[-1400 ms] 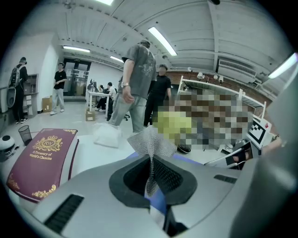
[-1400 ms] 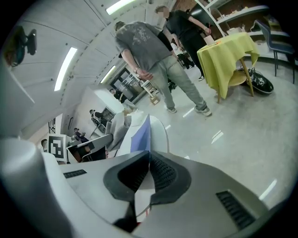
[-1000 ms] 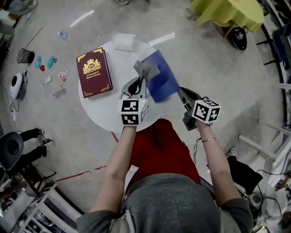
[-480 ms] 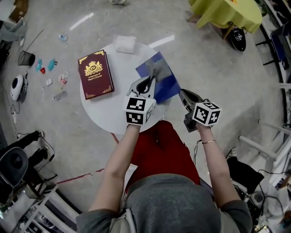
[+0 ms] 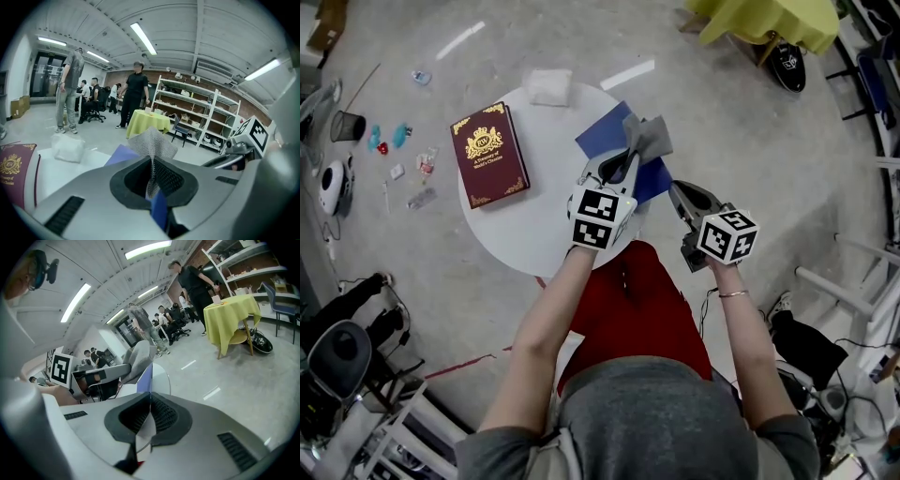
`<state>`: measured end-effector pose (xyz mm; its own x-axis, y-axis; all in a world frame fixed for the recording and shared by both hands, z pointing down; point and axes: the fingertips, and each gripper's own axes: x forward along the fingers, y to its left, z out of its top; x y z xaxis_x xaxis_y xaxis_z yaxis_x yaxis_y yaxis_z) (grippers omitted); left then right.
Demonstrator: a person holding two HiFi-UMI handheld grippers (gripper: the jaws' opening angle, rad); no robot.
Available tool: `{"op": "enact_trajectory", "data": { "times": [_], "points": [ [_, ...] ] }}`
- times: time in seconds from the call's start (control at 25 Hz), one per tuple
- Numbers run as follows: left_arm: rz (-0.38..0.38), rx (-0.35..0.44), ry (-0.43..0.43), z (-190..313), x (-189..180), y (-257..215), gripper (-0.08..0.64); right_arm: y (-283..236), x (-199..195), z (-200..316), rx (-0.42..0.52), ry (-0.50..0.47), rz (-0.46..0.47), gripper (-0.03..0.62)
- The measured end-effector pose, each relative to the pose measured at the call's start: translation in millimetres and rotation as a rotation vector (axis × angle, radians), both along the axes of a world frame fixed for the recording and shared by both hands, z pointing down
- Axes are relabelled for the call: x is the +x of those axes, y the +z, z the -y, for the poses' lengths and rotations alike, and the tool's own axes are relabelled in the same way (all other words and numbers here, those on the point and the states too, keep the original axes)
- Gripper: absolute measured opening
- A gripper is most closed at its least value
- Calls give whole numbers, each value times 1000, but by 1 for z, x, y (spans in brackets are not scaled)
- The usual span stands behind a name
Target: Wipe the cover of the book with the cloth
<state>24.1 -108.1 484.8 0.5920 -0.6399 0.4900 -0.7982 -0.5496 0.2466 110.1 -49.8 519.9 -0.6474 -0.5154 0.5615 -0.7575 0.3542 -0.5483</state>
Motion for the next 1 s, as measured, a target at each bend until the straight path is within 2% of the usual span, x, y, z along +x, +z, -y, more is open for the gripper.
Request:
{"op": "enact_trajectory", "data": {
  "times": [0.48,1.0],
  "points": [
    [31,-33,14,14,-1,26,25,0,2,4,18,-22,-34,32],
    [117,-91,-58,48,-27,65,25,6,5,7,4,-35,-46,32]
  ]
}}
